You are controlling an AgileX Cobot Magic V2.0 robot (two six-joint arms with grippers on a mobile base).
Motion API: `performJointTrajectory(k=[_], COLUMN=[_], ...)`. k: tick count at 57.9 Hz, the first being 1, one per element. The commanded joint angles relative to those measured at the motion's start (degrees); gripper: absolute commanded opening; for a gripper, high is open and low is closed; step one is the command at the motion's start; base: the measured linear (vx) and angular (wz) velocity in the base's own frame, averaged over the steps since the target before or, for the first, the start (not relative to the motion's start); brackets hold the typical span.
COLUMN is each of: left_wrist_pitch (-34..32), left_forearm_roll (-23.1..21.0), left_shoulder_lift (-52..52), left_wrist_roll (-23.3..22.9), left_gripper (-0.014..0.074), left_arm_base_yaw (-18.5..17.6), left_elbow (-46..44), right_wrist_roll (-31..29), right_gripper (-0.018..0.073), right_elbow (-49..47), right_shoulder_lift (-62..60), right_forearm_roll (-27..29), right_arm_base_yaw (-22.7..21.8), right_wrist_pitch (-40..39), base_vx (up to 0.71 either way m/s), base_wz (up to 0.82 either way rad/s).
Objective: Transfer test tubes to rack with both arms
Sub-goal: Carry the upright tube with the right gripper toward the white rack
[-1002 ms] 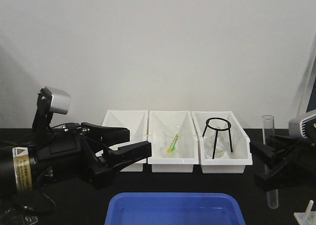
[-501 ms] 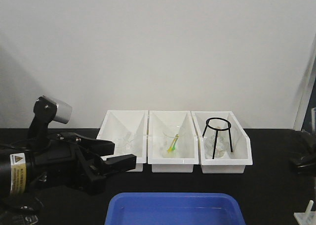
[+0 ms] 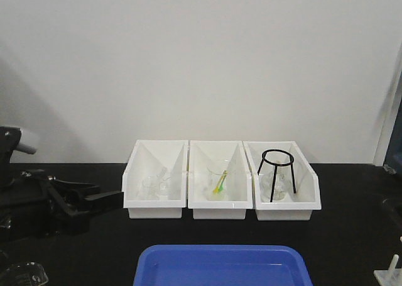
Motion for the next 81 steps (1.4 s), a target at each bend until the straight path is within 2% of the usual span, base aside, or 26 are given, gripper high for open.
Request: performJointTrajectory(k=[1, 8, 20, 21, 22, 27, 42, 74, 81], left_wrist_pitch=[0.65, 1.11, 3.46, 3.46, 3.48, 4.65, 6.92, 7.89, 7.89], left_forearm_roll=[2.47, 2.47, 2.47, 2.47, 2.47, 2.47, 2.47, 2.47, 2.47], left_shoulder_lift=[-2.79, -3.92, -4.19, -4.19, -4.19, -4.19, -4.19, -4.19, -4.19], left_wrist_roll=[-0.33, 0.25, 1.27, 1.32, 2.49, 3.73, 4.10, 4.10, 4.10], left_gripper=[0.0417, 0.0309, -0.0024, -0.0024, -0.0022, -0.0022, -0.0020, -0.0020, -0.0020], left_arm_base_yaw=[1.34, 3.41, 4.60, 4.60, 4.60, 4.60, 4.60, 4.60, 4.60], left_elbow=[0.98, 5.41, 10.29, 10.50, 10.82, 10.82, 10.82, 10.82, 10.82], right_wrist_roll=[0.06, 0.06, -0.89, -1.16, -2.45, -4.23, -6.00, -13.16, -13.25], right_gripper=[-0.0006, -0.0006, -0.0006, -0.0006, -0.0006, -0.0006, -0.0006, -0.0006, -0.0006], right_elbow=[-1.77, -1.77, -1.77, -1.77, -1.77, -1.77, -1.77, -1.77, -2.85], right_shoulder_lift=[0.13, 2.69, 8.19, 8.51, 10.72, 11.86, 14.15, 17.64, 17.83], right_forearm_roll=[2.86, 2.86, 2.86, 2.86, 2.86, 2.91, 2.91, 2.96, 2.96], right_arm_base_yaw=[-0.95, -0.95, -0.95, -0.97, -2.12, -3.87, -10.84, -10.93, -10.93], right_wrist_pitch=[3.36, 5.36, 7.44, 7.97, 13.16, 16.83, 21.03, 26.49, 29.53], base_vx=[0.00, 0.00, 0.00, 0.00, 0.00, 0.00, 0.00, 0.00, 0.00], base_wz=[0.00, 0.00, 0.00, 0.00, 0.00, 0.00, 0.00, 0.00, 0.00])
